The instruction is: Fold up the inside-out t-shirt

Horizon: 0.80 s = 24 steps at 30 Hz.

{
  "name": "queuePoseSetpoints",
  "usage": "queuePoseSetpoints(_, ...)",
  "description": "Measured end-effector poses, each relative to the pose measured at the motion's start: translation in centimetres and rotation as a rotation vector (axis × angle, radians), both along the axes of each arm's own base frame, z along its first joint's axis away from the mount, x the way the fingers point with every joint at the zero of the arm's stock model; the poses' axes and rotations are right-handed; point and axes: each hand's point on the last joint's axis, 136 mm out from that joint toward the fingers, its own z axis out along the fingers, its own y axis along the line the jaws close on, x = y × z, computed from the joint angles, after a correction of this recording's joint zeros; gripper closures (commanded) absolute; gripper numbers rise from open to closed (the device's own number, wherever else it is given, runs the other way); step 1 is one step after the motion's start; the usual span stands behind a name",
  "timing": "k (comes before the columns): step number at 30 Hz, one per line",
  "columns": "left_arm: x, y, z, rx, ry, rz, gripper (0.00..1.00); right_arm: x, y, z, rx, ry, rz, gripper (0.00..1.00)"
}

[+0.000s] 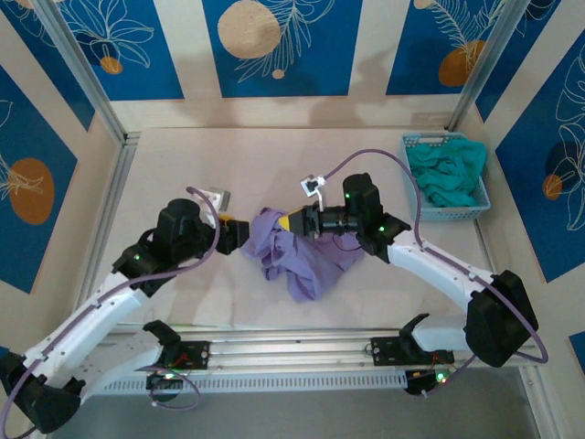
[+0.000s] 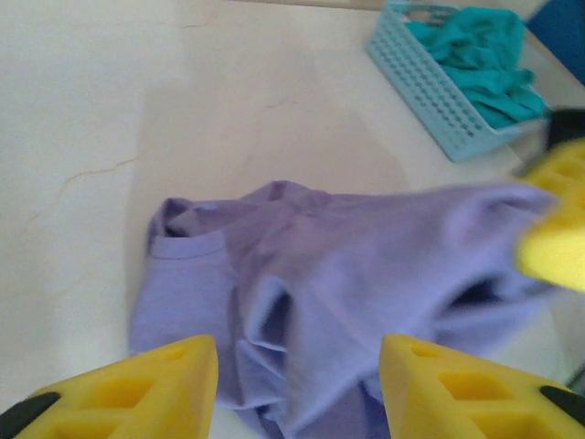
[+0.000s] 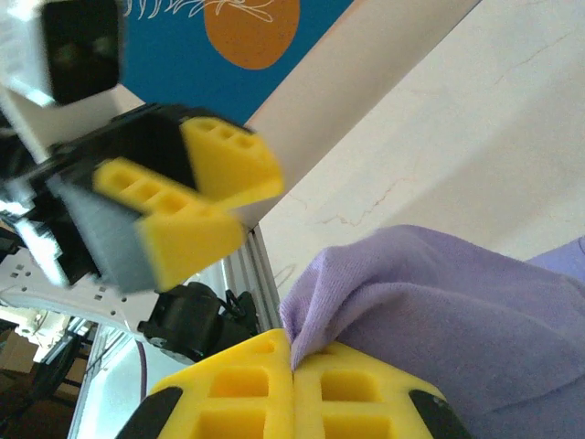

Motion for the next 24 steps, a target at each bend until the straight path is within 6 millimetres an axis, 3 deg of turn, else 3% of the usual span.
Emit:
queuePoseSetpoints(4,-1.2,-2.4,-0.8,0.045,0.006,-0.094,0.44,0.3,-0.3,0.0,0.004,0.014,-0.01,1.0)
queuePoseSetpoints(8,-0.3,-3.5,-3.7,0.14,0.054,-0.104,0.43,0.4,-0.5,0.0,0.006,0.019,-0.011,1.0)
queuePoseSetpoints(11,0.4,-3.8,-5.4,0.191,0.076,-0.107,0.53,0.5,-0.6,0.0,0.006,0.022,-0.009,1.0)
queuePoseSetpoints(14,1.0,-4.2,-5.9,0.215,0.07,-0.112,0.75,0.4,-0.8,-0.3,-0.004,0.031,-0.007,1.0)
queuePoseSetpoints(16,1.4,-4.5,-5.7,0.209,0.058,-0.115,0.96,0.5,-1.1,-0.6,-0.015,0.032,-0.006,1.0)
queuePoseSetpoints(17,1.5,-4.6,-5.5,0.2,0.057,-0.121,1.0,0.5,-1.4,-0.7,-0.022,0.028,-0.005,1.0)
queuePoseSetpoints(21,0.8,-5.6,-3.9,0.1,0.056,-0.206,1.0,0.3,-3.0,-1.1,-0.071,-0.011,-0.012,1.0)
queuePoseSetpoints(24,-0.3,-6.0,-0.8,-0.058,0.041,-0.27,1.0,0.1,-4.0,-1.2,-0.115,-0.053,-0.02,1.0)
